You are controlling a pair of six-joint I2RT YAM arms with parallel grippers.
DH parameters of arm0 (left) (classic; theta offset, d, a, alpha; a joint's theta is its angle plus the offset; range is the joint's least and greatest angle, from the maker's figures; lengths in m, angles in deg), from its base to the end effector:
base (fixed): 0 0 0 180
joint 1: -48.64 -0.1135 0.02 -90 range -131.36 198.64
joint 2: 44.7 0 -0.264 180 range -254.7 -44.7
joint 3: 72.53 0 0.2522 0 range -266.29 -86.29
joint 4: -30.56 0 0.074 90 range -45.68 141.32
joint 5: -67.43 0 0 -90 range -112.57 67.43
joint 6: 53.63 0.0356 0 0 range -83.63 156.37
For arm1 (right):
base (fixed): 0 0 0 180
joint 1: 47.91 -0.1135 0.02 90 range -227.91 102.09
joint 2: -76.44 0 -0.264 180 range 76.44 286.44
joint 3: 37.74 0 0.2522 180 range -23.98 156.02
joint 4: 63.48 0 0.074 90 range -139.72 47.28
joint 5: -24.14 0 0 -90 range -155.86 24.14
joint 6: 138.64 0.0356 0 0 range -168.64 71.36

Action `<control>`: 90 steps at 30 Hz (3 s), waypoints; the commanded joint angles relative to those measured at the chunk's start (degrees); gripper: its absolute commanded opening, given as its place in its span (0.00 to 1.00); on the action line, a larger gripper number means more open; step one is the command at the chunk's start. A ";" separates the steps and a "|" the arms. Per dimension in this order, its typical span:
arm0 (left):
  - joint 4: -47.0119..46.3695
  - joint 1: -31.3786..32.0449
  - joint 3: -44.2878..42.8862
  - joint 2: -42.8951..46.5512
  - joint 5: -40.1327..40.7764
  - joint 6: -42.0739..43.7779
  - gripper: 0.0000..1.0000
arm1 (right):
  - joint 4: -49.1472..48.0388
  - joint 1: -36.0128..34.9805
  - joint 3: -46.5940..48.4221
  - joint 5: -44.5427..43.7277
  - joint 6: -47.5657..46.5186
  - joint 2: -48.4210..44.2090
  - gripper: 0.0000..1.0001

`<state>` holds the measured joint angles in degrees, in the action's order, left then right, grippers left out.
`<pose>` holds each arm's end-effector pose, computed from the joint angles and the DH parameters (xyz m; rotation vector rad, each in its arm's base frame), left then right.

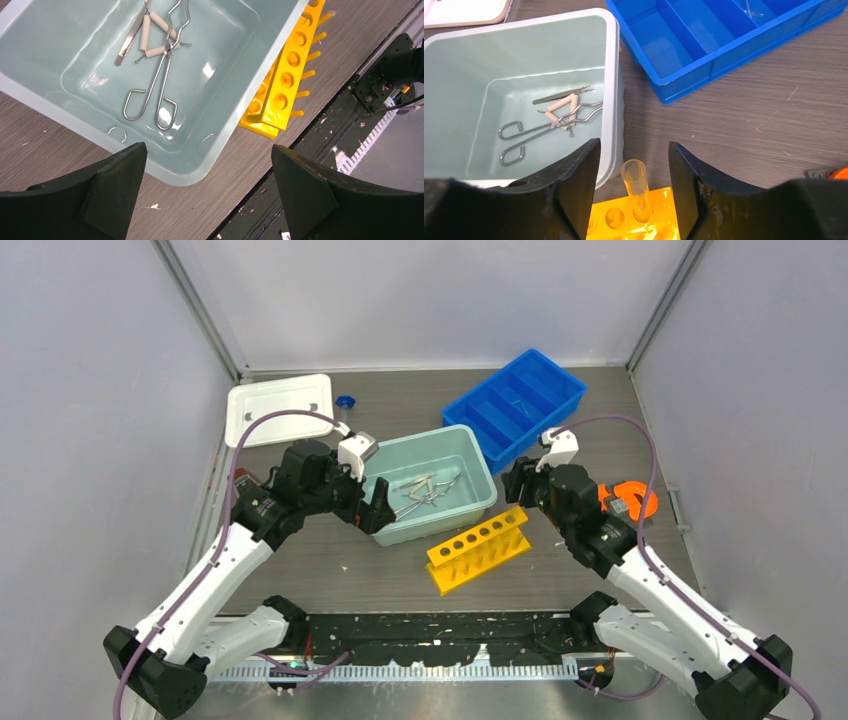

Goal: Organize the chemistry lab equipment

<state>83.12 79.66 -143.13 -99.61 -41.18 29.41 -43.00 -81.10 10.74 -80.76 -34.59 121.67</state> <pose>0.1632 -0.1114 0.3331 0.6534 2.1759 -0.7192 0.1635 0.0960 0.2831 -0.1329 1.8692 0.3272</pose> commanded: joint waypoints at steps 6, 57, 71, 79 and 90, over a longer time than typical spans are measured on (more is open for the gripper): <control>-1.89 0.18 -0.20 0.77 -0.37 0.98 1.00 | 28.21 0.23 16.77 0.52 10.45 6.54 0.68; -2.17 0.16 -0.33 -0.10 -0.69 0.72 1.00 | -11.63 0.23 -8.21 3.14 -9.87 -2.98 0.25; -3.50 0.16 -1.06 1.24 6.72 -2.15 1.00 | -1.86 0.23 -0.64 -3.65 -2.38 -1.03 0.69; 1.93 -0.03 -10.40 -5.45 30.81 -7.18 1.00 | 16.12 0.23 13.46 -6.61 6.78 0.10 0.97; 6.17 -13.99 -31.09 -28.66 31.09 -7.58 0.83 | 24.33 0.23 16.81 -9.60 12.01 -1.38 1.00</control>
<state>88.17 70.83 -168.18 -122.39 -10.84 21.98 -21.97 -81.10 24.60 -90.57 -25.28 122.15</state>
